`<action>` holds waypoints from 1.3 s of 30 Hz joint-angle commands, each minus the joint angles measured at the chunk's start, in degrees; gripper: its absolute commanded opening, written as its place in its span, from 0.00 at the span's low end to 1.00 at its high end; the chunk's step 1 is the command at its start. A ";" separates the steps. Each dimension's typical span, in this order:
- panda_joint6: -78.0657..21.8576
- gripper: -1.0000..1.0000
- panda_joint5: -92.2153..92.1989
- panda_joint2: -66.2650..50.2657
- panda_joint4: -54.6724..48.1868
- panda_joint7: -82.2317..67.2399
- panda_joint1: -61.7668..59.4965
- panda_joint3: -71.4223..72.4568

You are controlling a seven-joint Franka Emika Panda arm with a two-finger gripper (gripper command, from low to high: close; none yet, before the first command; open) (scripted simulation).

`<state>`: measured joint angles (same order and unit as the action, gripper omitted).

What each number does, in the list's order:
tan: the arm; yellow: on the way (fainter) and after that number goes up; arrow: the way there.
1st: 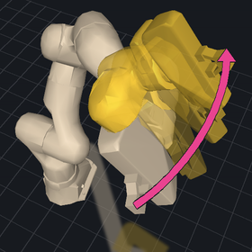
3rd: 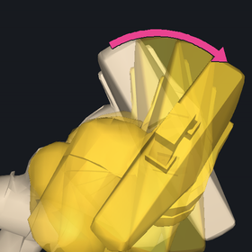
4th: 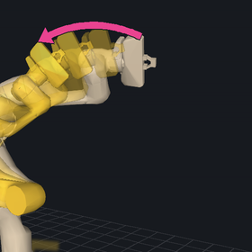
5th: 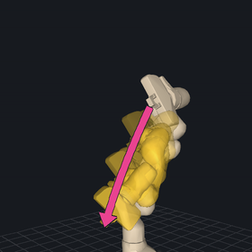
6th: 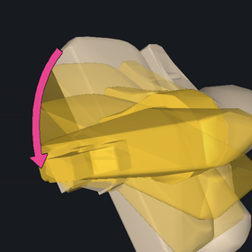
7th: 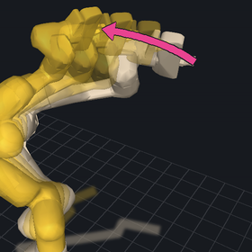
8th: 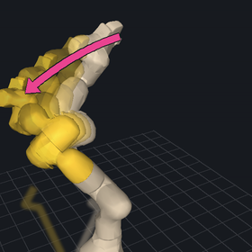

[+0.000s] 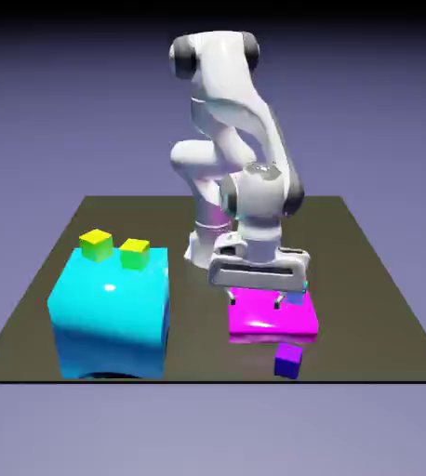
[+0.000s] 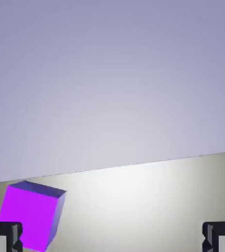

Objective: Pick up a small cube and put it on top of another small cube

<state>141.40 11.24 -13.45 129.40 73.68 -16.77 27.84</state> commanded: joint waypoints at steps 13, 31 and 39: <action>-19.08 0.50 6.58 -26.98 -18.49 18.27 -10.22 16.29; -28.80 0.00 -4.81 -16.48 -15.49 9.32 -5.42 3.38; -36.75 0.00 -15.91 0.14 -11.29 8.50 -5.26 -12.94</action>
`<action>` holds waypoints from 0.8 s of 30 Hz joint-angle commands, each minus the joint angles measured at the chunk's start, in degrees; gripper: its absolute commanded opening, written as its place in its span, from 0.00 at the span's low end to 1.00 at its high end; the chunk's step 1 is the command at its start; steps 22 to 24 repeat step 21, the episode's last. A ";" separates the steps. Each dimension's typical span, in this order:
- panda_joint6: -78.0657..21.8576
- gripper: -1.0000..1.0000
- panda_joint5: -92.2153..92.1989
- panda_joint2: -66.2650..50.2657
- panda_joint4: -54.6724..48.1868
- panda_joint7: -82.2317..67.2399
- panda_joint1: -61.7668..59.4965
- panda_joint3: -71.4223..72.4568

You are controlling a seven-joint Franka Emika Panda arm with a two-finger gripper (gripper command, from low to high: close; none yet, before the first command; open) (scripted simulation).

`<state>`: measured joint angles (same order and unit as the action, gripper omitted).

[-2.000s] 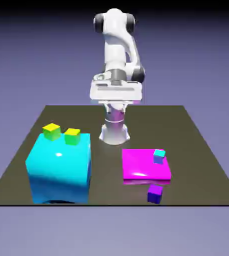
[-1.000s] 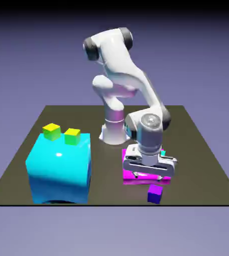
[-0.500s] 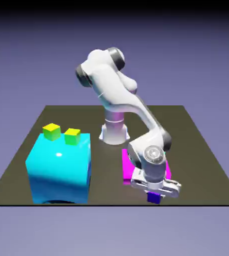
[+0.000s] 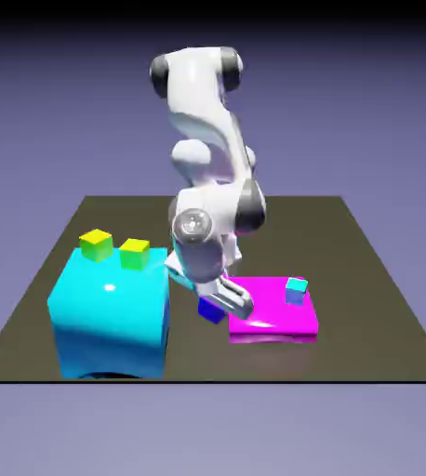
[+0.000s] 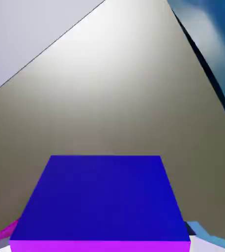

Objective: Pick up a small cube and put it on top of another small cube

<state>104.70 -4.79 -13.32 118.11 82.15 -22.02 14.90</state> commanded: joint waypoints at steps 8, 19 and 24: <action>-7.25 0.00 -10.31 16.61 4.13 0.42 -0.47 -16.02; 4.43 1.00 -11.91 21.95 14.01 6.74 -3.62 -19.62; 2.01 1.00 -11.54 22.29 11.94 7.05 -3.84 -19.88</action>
